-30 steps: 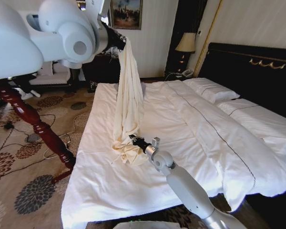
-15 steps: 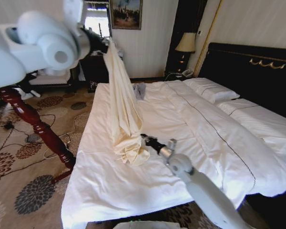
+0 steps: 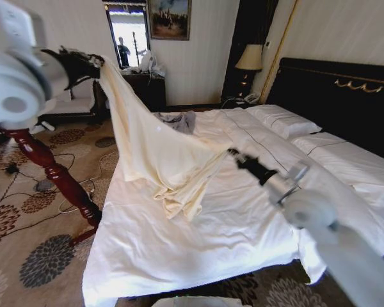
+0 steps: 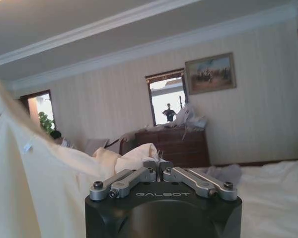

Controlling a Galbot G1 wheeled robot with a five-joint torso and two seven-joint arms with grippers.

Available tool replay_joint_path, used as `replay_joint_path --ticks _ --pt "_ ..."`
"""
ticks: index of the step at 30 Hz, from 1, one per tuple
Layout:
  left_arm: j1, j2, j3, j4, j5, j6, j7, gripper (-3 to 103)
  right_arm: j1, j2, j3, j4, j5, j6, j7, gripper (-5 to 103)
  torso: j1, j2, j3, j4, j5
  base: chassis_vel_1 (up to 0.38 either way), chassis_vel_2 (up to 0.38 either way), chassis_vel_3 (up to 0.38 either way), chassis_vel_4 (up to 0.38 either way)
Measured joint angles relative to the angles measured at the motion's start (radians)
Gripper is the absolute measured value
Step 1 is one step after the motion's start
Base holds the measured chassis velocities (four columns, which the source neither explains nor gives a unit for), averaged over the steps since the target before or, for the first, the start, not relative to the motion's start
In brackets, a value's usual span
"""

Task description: Pick up the clothes from the bed and hang them on the clothes hanger.

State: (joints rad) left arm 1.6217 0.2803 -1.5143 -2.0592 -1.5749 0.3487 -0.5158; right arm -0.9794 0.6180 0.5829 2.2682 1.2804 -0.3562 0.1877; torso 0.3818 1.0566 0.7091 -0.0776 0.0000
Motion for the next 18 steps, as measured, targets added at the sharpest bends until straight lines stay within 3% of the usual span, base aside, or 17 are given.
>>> replay_joint_path --ticks 7,11,14,18 --pt "-0.017 -0.078 0.008 -0.041 0.039 -0.003 -0.010 1 0.050 -0.132 0.109 0.015 0.129 -0.041 0.061 2 0.000 0.000 0.000 -0.0002 0.0001 0.000 0.000 0.000 0.000" --pt "-0.028 -0.113 0.005 -0.068 0.069 -0.003 -0.020 1 0.137 -0.232 0.153 0.004 0.276 -0.078 0.132 2 0.000 0.000 0.000 -0.0002 0.0000 0.000 0.000 0.000 0.000" --pt "-0.032 -0.116 -0.002 -0.076 0.080 -0.003 -0.024 1 0.211 -0.264 0.134 -0.014 0.341 -0.096 0.163 2 0.000 0.000 0.000 -0.0004 -0.0002 0.000 0.000 0.000 0.000" --pt "-0.033 -0.107 -0.020 -0.093 0.071 0.000 -0.043 1 0.386 -0.269 0.014 -0.064 0.441 -0.151 0.228 2 0.000 0.000 0.000 -0.0002 0.0001 0.000 0.000 0.000 0.000"
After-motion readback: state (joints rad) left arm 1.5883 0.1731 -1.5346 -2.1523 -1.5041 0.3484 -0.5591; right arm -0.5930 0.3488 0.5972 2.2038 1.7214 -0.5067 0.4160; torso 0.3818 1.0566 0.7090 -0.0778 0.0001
